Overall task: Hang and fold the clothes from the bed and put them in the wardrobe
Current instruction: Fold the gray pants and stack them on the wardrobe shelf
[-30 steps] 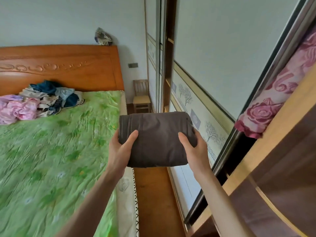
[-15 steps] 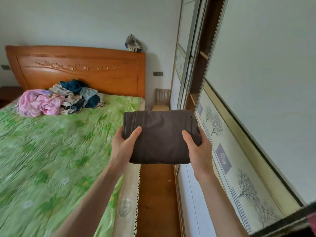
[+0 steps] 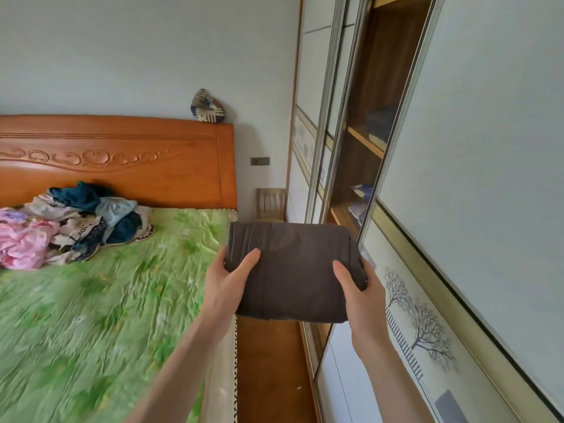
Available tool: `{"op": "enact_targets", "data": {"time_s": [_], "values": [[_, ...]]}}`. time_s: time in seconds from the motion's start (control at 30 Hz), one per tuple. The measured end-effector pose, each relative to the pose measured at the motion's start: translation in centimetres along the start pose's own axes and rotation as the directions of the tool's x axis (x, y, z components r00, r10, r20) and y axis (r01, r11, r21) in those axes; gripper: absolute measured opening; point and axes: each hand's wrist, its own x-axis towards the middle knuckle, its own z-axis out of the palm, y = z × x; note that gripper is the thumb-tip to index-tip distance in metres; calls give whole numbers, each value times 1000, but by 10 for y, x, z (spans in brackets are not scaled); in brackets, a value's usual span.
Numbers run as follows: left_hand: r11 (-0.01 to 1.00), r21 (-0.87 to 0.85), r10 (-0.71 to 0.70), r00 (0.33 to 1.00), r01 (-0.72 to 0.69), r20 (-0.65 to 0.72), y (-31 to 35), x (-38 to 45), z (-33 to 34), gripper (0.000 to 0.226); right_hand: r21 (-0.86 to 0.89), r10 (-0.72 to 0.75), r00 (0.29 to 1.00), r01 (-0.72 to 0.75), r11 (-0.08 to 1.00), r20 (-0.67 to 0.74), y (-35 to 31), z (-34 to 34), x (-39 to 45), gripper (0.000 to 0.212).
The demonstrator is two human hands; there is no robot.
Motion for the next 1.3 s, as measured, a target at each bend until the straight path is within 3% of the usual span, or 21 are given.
{"op": "enact_targets", "data": {"time_s": [0.47,0.73,1.13,1.3], "values": [[1000,18,-12,1000,12,5,-6,163,49,41,-22,-51,998,51,998,24,15,59,161,37],[995,97,13,1000,-14,6,3,289,93,35,-36,-43,999,42,998,-31,27,102,285,48],[987,135,61,985,-84,163,8,428,165,43,-45,-145,984,141,989,-105,12,121,412,31],[990,125,25,951,-66,308,-2,467,206,35,-91,-164,954,145,985,-252,15,112,437,44]]}}
